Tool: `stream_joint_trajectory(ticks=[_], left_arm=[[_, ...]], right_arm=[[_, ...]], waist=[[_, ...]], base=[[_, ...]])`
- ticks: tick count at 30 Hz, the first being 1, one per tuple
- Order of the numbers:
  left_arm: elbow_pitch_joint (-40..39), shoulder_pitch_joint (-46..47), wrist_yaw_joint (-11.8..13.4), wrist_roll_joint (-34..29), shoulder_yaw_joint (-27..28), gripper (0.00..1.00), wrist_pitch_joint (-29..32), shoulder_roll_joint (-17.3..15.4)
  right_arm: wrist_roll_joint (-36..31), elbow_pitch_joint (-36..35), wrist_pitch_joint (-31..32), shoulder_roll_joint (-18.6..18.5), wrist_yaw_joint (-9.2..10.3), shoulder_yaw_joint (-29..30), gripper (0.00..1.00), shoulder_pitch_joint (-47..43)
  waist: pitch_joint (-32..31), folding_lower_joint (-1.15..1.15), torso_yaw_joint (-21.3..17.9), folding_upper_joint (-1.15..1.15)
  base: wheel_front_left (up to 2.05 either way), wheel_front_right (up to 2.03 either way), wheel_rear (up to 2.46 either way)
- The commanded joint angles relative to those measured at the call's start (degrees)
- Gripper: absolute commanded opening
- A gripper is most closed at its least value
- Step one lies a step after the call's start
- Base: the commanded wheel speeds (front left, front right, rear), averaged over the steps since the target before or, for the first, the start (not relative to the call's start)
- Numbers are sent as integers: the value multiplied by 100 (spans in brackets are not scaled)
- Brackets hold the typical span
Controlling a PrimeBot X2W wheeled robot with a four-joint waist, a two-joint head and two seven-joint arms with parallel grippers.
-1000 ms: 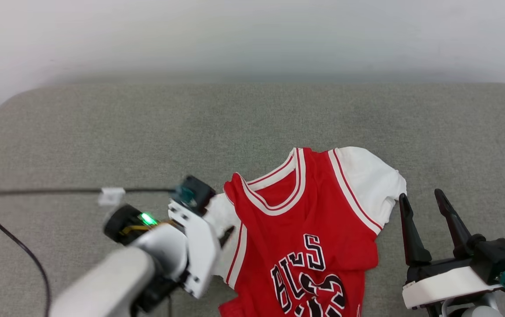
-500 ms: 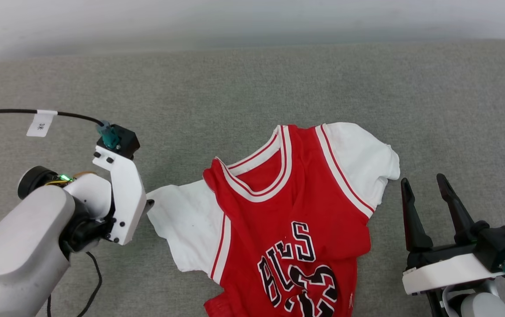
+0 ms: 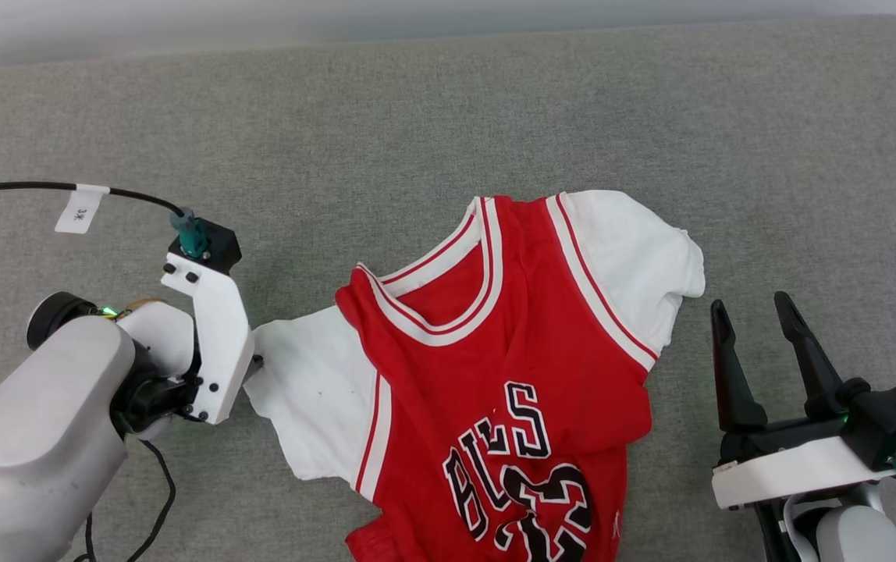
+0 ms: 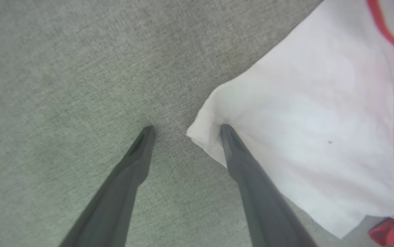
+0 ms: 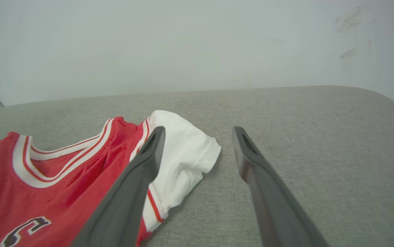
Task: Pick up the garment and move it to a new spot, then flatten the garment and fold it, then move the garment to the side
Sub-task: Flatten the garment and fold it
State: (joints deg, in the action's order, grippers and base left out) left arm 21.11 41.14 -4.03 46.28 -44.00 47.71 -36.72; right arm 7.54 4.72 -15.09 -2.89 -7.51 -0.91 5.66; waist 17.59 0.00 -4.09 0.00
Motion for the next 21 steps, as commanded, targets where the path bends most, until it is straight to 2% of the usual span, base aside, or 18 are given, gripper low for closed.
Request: stream_joint_trajectory(ticks=[1, 2, 3, 4, 7, 11, 15, 19, 21], left_arm=[[131, -174, -34, -12, -163, 100, 11, 167], [172, -198, -47, -4, -192, 97, -5, 219], [206, -223, -68, 18, -234, 33, 5, 272], [234, -246, -82, 48, -266, 0, 16, 328], [314, -263, -69, 90, -195, 0, -148, 405], [346, -224, -98, -29, -133, 0, -446, 307], [229, -190, -24, -105, 8, 0, -874, 247], [-93, -268, 103, -222, 135, 0, -1253, 63], [-369, -395, 254, -213, 267, 0, -1522, -19]], right_arm=[[11, -4, -11, 3, 4, -14, 100, 76], [15, -3, -11, 3, 4, -20, 100, 85], [21, 1, -11, 3, 4, -26, 100, 91], [21, 9, -11, 3, 4, -32, 100, 97], [7, 29, -11, 3, 4, -23, 100, 123], [-61, 36, -11, 3, 4, 68, 100, 94], [-154, 35, -11, 4, 4, 147, 100, 20], [-149, 174, 3, 4, 4, 190, 100, -7], [-98, 194, 232, 1, 4, 259, 100, 126]], waist=[[16, 0, -5, 0], [28, 0, -8, 0], [36, 0, -12, 0], [39, 0, -15, 0], [29, 0, -15, 0], [-93, 0, 46, 0], [-258, 0, 203, 0], [-433, 0, 387, 0], [-497, 0, 460, 0]], base=[[0, 0, 0], [0, 0, 0], [0, 0, 0], [0, 0, 0], [0, 0, 0], [0, 0, 0], [0, 0, 0], [0, 0, 0], [0, 0, 0]])
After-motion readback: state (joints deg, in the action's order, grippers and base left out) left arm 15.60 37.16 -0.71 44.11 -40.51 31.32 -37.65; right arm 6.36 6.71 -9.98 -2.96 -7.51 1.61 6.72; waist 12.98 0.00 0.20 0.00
